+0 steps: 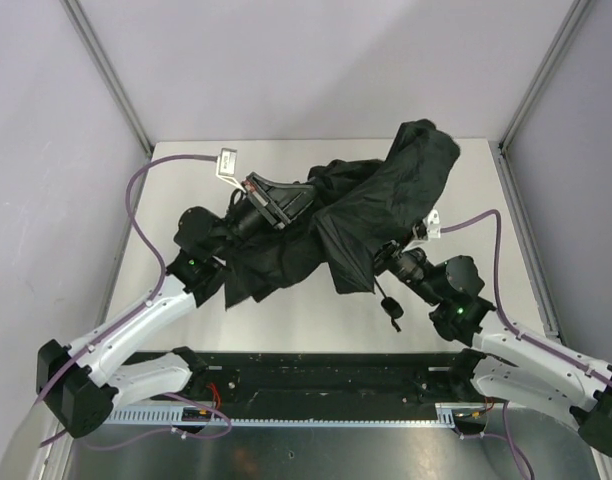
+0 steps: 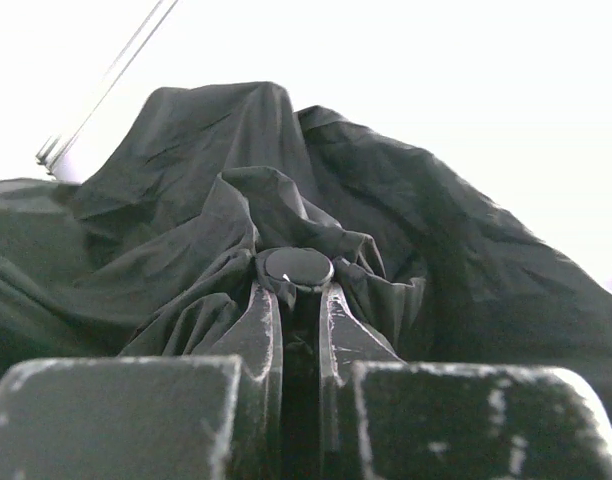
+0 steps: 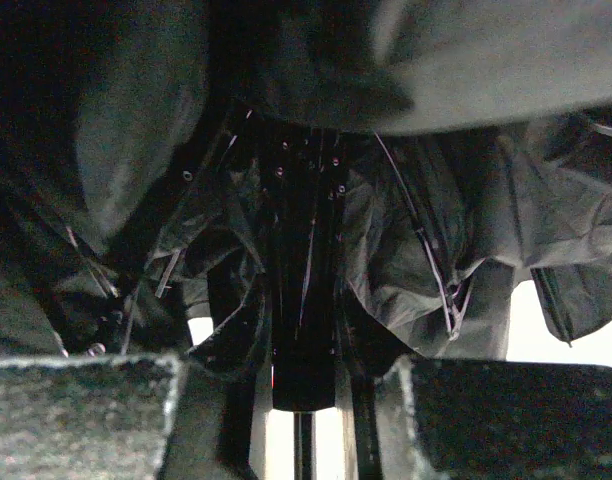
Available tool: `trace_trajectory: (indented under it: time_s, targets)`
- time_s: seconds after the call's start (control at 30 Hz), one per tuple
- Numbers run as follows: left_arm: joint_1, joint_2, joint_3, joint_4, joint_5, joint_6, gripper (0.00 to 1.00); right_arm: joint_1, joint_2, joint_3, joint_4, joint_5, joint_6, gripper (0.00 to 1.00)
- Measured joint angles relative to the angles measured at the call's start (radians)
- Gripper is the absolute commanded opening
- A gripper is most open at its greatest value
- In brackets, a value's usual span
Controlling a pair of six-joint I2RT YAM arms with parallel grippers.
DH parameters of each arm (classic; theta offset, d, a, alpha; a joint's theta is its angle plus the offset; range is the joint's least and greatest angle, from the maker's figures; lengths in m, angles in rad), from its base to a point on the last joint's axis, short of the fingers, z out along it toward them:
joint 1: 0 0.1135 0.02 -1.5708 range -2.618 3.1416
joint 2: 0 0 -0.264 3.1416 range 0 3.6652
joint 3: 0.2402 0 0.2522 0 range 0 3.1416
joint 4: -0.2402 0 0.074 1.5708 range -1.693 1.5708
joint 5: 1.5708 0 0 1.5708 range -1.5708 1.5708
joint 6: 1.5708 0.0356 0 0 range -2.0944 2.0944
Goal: Put away the umbrella
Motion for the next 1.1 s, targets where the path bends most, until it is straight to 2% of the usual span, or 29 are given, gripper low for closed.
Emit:
trace_trajectory:
  time_s: [0.07,0.1,0.13,0.17,0.23,0.4,0.57,0.63,0.77,0.9,1.07,1.1]
  targets:
    - [0.014,0.012,0.003,0.001,0.007,-0.011,0.39,-0.004,0.015,0.003,0.006,-0.018,-0.008,0.01]
    - [0.018,0.019,0.009,0.001,0.016,-0.012,0.63,-0.008,0.016,0.003,0.006,-0.022,-0.01,0.01]
    - [0.025,0.029,0.019,0.001,0.03,-0.014,0.81,-0.015,0.013,0.003,0.007,-0.026,-0.014,0.0]
    - [0.032,0.036,0.029,0.004,0.055,-0.028,0.9,-0.024,0.008,0.003,0.005,-0.03,-0.018,0.0]
    - [0.057,0.035,0.042,0.02,0.109,-0.062,0.97,-0.058,0.0,0.003,-0.006,-0.048,-0.009,0.0]
    - [0.196,-0.047,0.016,0.037,0.249,-0.158,0.99,-0.218,-0.011,0.002,-0.009,-0.167,0.067,0.0]
    - [0.407,-0.246,-0.102,0.039,0.375,-0.229,0.94,-0.377,-0.015,-0.014,-0.003,-0.252,0.166,0.0]
    - [0.448,-0.288,-0.129,0.03,0.43,-0.229,0.98,-0.406,-0.018,-0.021,-0.003,-0.284,0.191,0.0]
    - [0.471,-0.33,-0.188,-0.004,0.525,-0.208,0.98,-0.448,-0.018,-0.022,0.003,-0.347,0.235,0.0]
    - [0.473,-0.338,-0.249,-0.103,0.546,-0.139,0.74,-0.461,-0.022,-0.024,0.016,-0.382,0.265,0.0]
    - [0.454,-0.316,-0.278,-0.194,0.529,-0.07,0.56,-0.461,-0.024,-0.035,0.044,-0.408,0.293,0.0]
    - [0.438,-0.303,-0.274,-0.199,0.522,-0.057,0.45,-0.458,-0.023,-0.036,0.048,-0.41,0.296,0.0]
